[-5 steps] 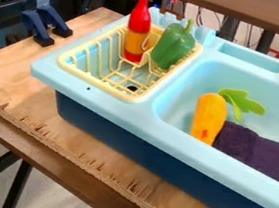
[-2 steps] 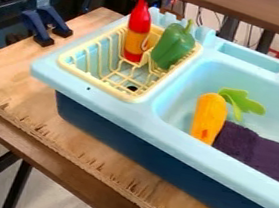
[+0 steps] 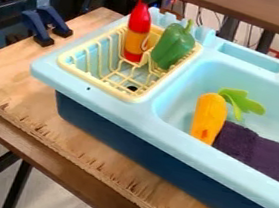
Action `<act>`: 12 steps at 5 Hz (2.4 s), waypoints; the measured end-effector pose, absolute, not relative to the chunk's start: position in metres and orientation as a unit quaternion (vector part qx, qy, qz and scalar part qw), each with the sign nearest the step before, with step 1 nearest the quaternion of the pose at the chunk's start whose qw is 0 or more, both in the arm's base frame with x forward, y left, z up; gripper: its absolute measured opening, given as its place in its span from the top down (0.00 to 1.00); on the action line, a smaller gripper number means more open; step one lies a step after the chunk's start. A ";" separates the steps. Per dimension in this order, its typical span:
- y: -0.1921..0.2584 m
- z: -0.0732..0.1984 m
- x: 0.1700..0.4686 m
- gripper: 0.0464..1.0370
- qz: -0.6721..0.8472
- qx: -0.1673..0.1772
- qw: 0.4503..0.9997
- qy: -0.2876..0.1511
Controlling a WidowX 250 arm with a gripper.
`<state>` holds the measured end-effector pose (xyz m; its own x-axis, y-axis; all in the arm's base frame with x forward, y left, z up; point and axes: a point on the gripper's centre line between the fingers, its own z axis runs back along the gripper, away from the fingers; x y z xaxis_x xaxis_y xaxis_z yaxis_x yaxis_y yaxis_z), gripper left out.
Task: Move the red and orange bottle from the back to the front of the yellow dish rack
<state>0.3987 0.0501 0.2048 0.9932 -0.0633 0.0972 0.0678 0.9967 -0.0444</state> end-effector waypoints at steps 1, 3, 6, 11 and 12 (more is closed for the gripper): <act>0.049 0.205 0.398 0.66 -0.034 -0.024 0.998 -0.046; 0.049 0.209 0.397 0.71 -0.032 -0.032 0.998 -0.045; 0.052 0.265 0.333 0.71 0.001 -0.038 0.999 -0.039; 0.014 0.190 0.328 0.71 -0.078 -0.047 0.996 0.000; 0.015 0.192 0.319 0.65 -0.078 -0.053 0.995 -0.009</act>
